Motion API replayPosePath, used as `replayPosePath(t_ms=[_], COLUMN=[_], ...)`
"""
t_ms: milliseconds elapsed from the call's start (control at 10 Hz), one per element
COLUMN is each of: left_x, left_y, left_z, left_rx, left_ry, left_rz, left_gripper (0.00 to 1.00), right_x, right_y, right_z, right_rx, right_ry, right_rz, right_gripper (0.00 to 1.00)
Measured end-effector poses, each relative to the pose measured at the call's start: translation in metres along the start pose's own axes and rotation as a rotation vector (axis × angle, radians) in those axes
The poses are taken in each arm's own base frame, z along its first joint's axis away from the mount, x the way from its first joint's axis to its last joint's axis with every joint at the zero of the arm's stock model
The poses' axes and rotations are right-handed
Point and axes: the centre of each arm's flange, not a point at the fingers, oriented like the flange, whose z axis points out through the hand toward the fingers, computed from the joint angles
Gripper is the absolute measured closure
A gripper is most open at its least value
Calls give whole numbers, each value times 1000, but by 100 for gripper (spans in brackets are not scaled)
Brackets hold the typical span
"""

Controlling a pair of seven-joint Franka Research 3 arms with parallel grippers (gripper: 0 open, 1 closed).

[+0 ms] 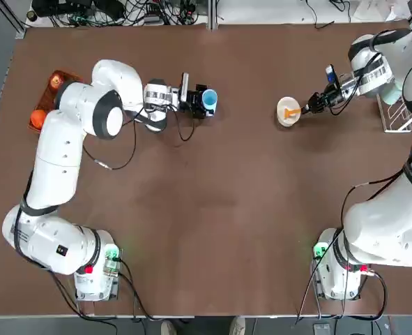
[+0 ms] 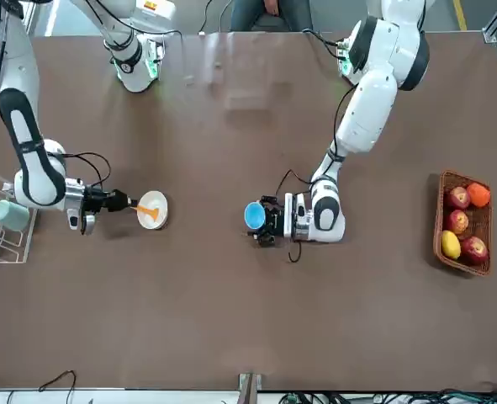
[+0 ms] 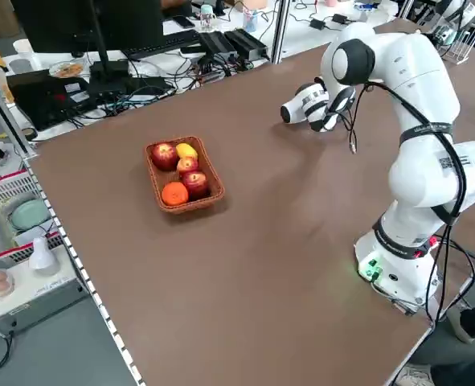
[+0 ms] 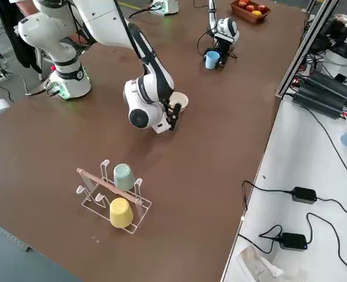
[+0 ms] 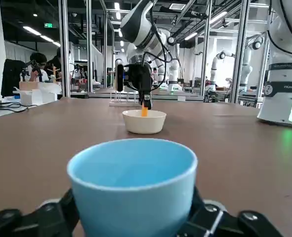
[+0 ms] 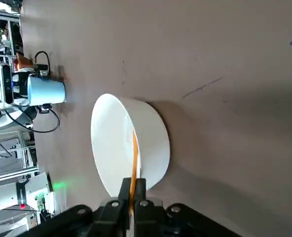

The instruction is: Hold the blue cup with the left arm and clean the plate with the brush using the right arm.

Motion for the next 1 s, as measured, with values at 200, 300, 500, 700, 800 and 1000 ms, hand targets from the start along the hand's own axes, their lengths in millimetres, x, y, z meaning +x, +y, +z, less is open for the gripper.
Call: replayPosePath(t_ms=[200, 300, 500, 700, 800, 1000], left_x=[0, 0, 0, 0, 0, 1], left_y=[0, 0, 0, 0, -1, -1], left_z=[0, 0, 0, 0, 0, 0], left_rx=[0, 0, 0, 0, 0, 1], left_ry=[0, 0, 0, 0, 0, 1], left_rz=[0, 0, 1, 1, 2, 3], left_gripper=[30, 29, 24, 26, 26, 26], right_x=[0, -1, -1, 1, 4, 12], right_y=[-1, -2, -4, -13, -22, -51], right_z=[0, -1, -6, -12, -18, -37], right_rx=[8, 23, 41, 49, 50, 40], right_ry=[-1, -5, -5, -1, 4, 17], right_rz=[1, 2, 0, -13, -16, 18], right_gripper=[95, 95, 95, 95, 95, 95])
